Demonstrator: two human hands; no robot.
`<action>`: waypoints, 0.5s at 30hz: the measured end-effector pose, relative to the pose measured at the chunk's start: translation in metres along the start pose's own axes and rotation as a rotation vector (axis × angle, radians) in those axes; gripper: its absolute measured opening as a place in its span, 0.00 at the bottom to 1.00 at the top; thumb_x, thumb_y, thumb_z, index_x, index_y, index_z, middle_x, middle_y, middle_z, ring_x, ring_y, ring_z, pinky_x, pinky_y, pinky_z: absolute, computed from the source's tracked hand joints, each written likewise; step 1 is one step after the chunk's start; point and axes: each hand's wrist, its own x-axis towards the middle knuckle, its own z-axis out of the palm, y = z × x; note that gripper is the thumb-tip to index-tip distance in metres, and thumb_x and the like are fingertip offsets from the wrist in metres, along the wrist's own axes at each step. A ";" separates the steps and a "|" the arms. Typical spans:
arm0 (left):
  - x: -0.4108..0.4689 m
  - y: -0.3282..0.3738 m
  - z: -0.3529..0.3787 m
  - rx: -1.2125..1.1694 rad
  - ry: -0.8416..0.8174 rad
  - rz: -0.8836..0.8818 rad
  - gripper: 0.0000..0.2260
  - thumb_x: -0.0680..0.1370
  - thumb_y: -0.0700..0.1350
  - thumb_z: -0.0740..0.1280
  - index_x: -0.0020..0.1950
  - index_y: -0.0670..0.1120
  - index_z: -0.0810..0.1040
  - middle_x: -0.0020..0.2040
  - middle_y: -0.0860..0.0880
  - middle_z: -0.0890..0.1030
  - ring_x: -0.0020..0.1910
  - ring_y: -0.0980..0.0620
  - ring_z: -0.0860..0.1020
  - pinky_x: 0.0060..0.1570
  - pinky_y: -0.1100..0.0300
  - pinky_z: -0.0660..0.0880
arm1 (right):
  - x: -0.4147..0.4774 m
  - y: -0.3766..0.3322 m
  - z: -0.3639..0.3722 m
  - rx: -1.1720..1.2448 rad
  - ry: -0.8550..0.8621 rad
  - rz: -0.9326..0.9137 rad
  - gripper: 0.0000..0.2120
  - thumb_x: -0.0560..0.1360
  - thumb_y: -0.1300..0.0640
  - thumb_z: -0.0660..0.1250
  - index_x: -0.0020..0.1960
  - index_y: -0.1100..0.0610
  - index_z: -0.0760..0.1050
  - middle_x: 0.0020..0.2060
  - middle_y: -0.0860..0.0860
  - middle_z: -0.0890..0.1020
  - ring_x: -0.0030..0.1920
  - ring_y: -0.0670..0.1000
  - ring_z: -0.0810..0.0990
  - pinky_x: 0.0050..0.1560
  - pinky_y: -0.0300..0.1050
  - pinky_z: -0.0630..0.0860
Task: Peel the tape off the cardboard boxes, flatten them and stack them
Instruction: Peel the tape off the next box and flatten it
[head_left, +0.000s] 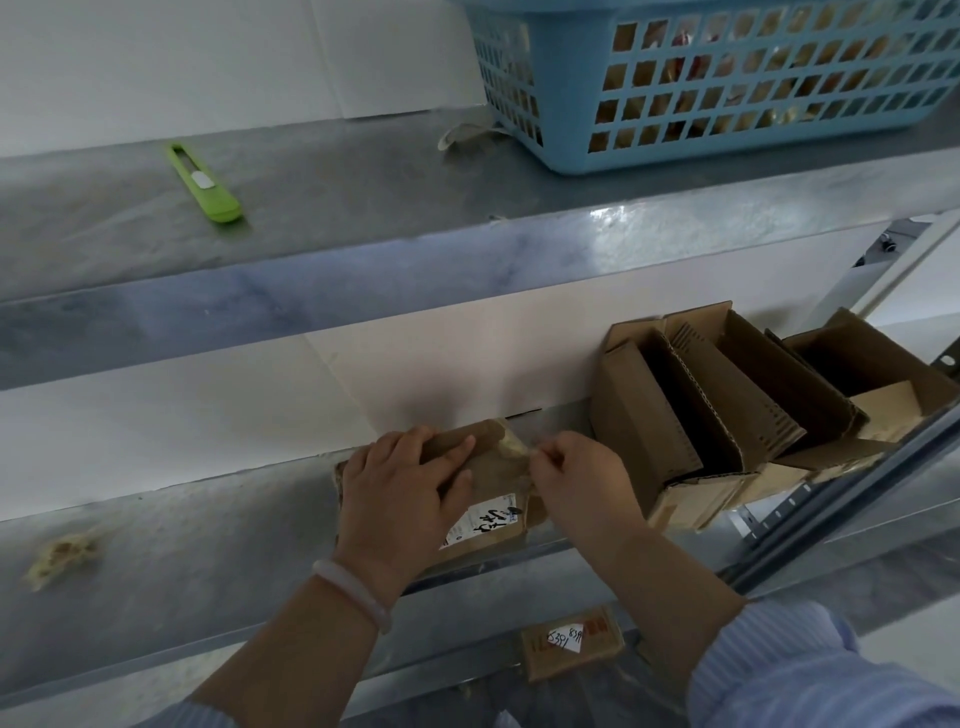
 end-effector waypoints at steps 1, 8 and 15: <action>0.000 0.000 0.000 -0.004 0.000 0.002 0.19 0.77 0.62 0.52 0.62 0.63 0.78 0.59 0.54 0.78 0.57 0.49 0.75 0.56 0.49 0.70 | 0.001 0.001 0.002 0.021 -0.003 0.021 0.10 0.78 0.52 0.62 0.43 0.56 0.76 0.37 0.51 0.80 0.39 0.52 0.79 0.41 0.47 0.76; 0.003 -0.001 -0.001 -0.009 -0.007 0.006 0.19 0.77 0.62 0.52 0.62 0.63 0.77 0.59 0.54 0.78 0.57 0.49 0.75 0.55 0.49 0.70 | 0.016 0.002 -0.014 0.441 -0.176 0.173 0.11 0.81 0.54 0.61 0.48 0.57 0.80 0.38 0.51 0.85 0.37 0.49 0.85 0.48 0.51 0.82; -0.004 0.001 0.000 0.003 0.012 -0.001 0.19 0.76 0.62 0.55 0.61 0.62 0.79 0.57 0.54 0.79 0.56 0.48 0.76 0.55 0.49 0.71 | 0.010 -0.013 -0.015 0.006 -0.160 -0.142 0.19 0.70 0.40 0.73 0.56 0.45 0.75 0.49 0.42 0.77 0.47 0.42 0.77 0.49 0.41 0.78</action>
